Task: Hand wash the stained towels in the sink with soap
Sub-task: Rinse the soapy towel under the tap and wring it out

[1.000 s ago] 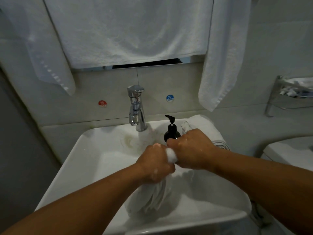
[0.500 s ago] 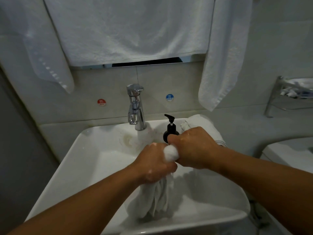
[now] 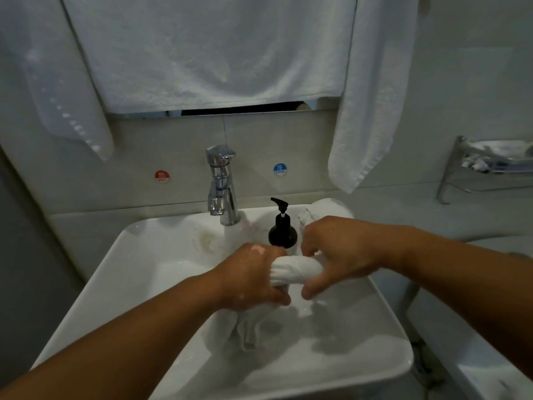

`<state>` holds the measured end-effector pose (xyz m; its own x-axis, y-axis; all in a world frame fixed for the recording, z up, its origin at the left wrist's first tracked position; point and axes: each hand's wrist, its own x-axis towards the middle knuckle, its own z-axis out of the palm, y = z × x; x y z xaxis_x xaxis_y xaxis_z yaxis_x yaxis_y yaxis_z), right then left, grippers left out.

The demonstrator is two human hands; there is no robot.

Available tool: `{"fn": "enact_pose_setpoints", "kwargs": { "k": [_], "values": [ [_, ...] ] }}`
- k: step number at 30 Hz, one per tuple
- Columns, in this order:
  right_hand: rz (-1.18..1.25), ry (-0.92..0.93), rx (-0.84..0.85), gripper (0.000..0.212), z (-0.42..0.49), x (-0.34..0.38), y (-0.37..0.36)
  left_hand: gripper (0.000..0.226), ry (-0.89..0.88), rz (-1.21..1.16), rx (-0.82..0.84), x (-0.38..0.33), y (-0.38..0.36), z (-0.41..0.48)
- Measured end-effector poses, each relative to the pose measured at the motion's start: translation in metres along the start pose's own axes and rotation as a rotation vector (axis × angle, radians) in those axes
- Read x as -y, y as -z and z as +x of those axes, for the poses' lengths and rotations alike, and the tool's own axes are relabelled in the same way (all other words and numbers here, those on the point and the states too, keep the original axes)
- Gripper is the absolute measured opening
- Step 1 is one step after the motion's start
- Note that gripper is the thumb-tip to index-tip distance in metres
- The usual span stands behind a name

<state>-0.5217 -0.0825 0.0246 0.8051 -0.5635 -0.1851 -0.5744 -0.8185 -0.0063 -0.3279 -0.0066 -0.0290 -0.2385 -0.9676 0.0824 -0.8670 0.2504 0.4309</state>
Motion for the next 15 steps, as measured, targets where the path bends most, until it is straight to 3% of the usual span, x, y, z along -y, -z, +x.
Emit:
{"fn": "enact_pose_setpoints", "kwargs": {
  "k": [4,7,9,12,15],
  "values": [
    [0.275,-0.022,0.16,0.042,0.013,0.007,0.001,0.063,-0.053,0.12,-0.136,-0.009,-0.006,0.004],
    [0.374,-0.091,0.28,0.035,0.017,0.01,-0.006,0.079,0.041,0.157,-0.048,-0.006,-0.007,0.003],
    [0.161,-0.079,0.203,0.033,0.018,0.015,-0.009,0.073,0.107,0.149,0.026,-0.004,-0.006,0.005],
    [-0.193,-0.052,-0.008,0.037,0.014,0.021,-0.017,0.044,0.143,0.102,0.078,-0.005,-0.008,0.009],
    [-0.321,0.042,-0.154,0.032,0.011,0.02,-0.028,0.032,0.164,-0.014,0.116,-0.005,-0.018,0.008]
  ]
}}
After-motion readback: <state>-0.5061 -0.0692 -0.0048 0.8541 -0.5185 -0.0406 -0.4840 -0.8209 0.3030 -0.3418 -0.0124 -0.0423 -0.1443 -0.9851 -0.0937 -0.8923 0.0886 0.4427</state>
